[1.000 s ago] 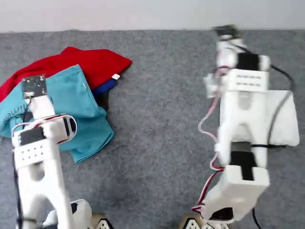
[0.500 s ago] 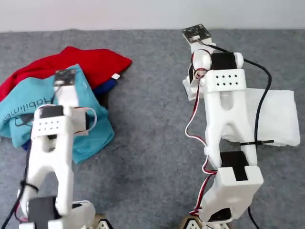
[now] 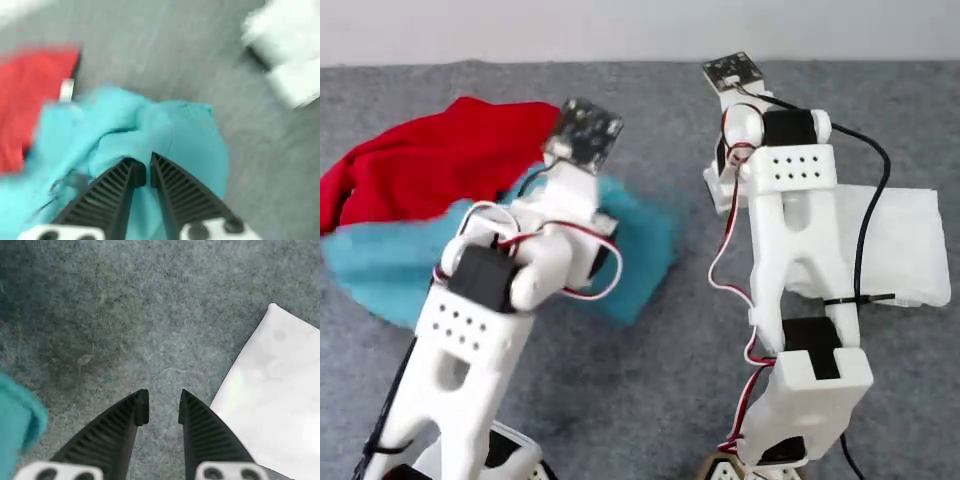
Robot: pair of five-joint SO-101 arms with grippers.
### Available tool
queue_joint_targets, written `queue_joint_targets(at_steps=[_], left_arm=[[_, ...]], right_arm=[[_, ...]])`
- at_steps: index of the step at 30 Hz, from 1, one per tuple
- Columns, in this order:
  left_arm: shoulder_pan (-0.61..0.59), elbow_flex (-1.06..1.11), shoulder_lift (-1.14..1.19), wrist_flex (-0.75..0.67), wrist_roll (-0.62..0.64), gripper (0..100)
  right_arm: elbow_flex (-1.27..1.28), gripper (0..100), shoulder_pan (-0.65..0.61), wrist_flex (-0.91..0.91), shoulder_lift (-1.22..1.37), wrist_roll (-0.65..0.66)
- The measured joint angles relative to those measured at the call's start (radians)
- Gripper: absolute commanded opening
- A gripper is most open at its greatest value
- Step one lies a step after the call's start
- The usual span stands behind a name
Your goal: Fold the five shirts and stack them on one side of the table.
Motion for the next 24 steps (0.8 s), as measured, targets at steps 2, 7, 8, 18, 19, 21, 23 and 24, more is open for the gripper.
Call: queue_joint_targets(at_steps=[2,7,8,18,19,21,23,24], left_arm=[[0.041,-0.097,0.002,0.000,0.000,1],[0.107,-0.213,0.126,0.015,0.046,3],[0.110,-0.216,0.166,0.034,0.055,6],[0.049,-0.242,0.382,0.169,0.235,27],[0.018,-0.261,0.387,0.167,0.245,27],[-0.064,-0.292,0.396,0.138,0.281,27],[-0.164,-0.298,0.400,0.084,0.342,27],[-0.213,-0.298,0.413,0.051,0.376,27]], right_arm=[[0.000,10.5,0.000,0.000,0.000,0.000],[0.000,10.8,0.000,0.000,0.000,0.000],[0.000,10.8,0.000,0.003,0.000,0.000],[0.000,10.9,0.126,0.106,0.000,0.031],[0.000,10.9,0.133,0.129,0.000,0.043],[0.000,10.9,0.137,0.138,0.000,0.055],[0.000,10.9,0.133,0.138,-0.015,0.060],[0.000,10.9,0.133,0.138,-0.031,0.063]])
